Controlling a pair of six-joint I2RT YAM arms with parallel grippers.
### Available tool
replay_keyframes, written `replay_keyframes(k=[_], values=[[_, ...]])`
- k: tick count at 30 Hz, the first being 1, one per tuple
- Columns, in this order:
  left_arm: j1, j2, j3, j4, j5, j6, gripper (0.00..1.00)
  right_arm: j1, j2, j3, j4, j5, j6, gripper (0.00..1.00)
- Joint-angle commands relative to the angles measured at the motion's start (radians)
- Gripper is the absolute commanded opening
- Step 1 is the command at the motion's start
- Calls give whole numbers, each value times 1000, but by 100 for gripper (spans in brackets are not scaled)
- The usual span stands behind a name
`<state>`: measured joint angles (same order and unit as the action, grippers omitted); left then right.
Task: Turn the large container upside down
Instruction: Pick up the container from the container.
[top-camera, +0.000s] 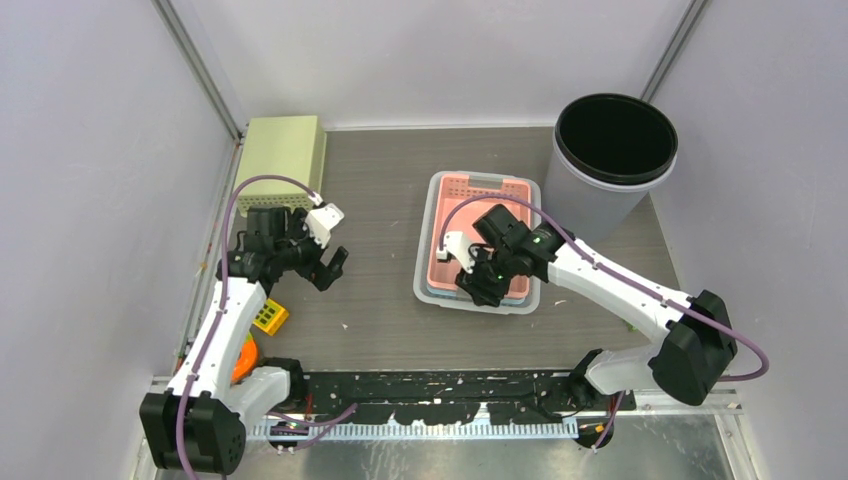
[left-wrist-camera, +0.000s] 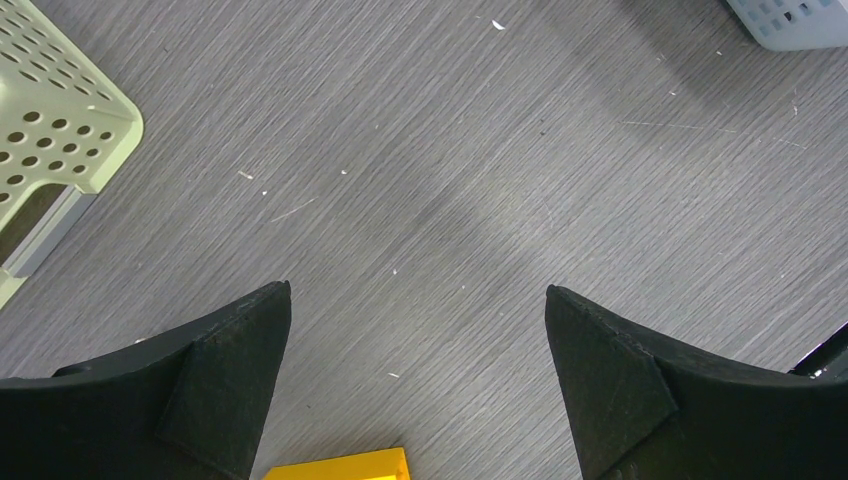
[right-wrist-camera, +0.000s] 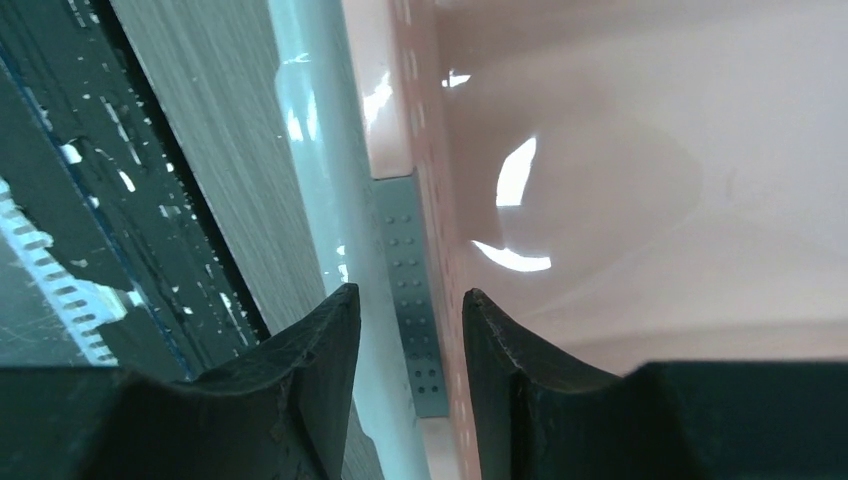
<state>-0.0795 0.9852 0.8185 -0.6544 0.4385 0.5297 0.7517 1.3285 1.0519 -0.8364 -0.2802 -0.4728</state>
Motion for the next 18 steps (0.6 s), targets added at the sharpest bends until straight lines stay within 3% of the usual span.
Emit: replay_keyframes(k=[1,3,5,18], values=[[0,-4,1,36,25,-8,100,6,-28,1,28,9,-20,44],[-1,-3,0,40,24,-9,100,5,-27,10,18,10,-21,31],[-1,-1,-4,42,26,-8,100,5,-32,4,18,-4,-30,24],[0,4,-9,44,28,-5,100,5,-74,57,-82,-96,-63,1]])
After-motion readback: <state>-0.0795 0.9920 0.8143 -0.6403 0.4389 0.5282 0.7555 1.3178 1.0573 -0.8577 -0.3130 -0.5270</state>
